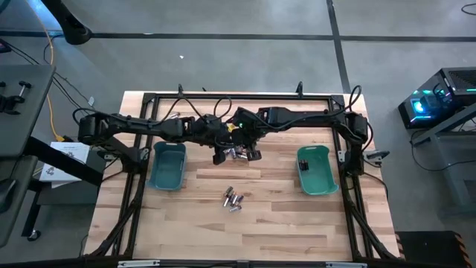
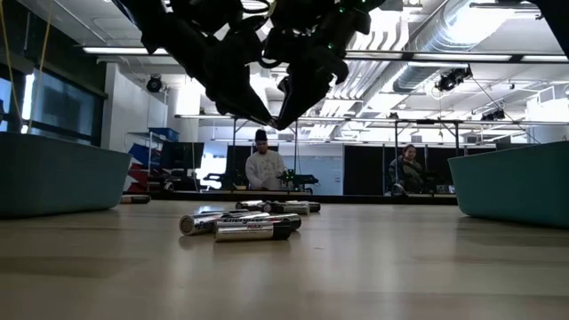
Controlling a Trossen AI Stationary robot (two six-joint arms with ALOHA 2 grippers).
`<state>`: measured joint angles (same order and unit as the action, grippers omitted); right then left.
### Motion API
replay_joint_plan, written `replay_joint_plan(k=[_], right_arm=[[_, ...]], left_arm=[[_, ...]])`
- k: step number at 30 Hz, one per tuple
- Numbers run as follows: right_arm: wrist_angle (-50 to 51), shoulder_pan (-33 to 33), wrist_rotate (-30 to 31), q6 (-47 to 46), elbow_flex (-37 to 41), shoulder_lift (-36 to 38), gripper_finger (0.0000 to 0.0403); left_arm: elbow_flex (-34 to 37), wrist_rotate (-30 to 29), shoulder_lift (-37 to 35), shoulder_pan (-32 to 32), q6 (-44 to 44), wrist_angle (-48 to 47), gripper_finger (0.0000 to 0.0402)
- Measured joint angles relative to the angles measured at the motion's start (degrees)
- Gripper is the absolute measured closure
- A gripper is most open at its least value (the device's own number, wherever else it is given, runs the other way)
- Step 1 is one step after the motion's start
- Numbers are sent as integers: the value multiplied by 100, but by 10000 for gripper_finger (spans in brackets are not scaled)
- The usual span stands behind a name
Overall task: Sort batteries
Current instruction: Put the silver battery into the blue bin
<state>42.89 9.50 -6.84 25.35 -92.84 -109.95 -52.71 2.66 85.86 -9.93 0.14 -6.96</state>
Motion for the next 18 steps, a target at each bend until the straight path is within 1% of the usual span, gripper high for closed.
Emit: replay_joint_plan(k=[2,6,10,12,14,18], right_arm=[[-1,0,17,-3,0,0,389],[-4,-2,13,-8,0,0,389],[-65,-2,-15,-336,2,0,376],[-112,0,-17,-540,2,0,358],[-116,47,-32,-771,2,26,328],[-41,296,-84,-1153,0,204,266]], left_arm=[[0,-4,0,-4,-11,0,360],[0,-2,0,0,-173,-12,361],[0,2,-11,24,-404,-67,361],[-1,-21,-80,60,-600,-182,361],[-6,-209,-194,128,-819,-381,361],[7,-1009,-655,354,-1384,-1174,361]])
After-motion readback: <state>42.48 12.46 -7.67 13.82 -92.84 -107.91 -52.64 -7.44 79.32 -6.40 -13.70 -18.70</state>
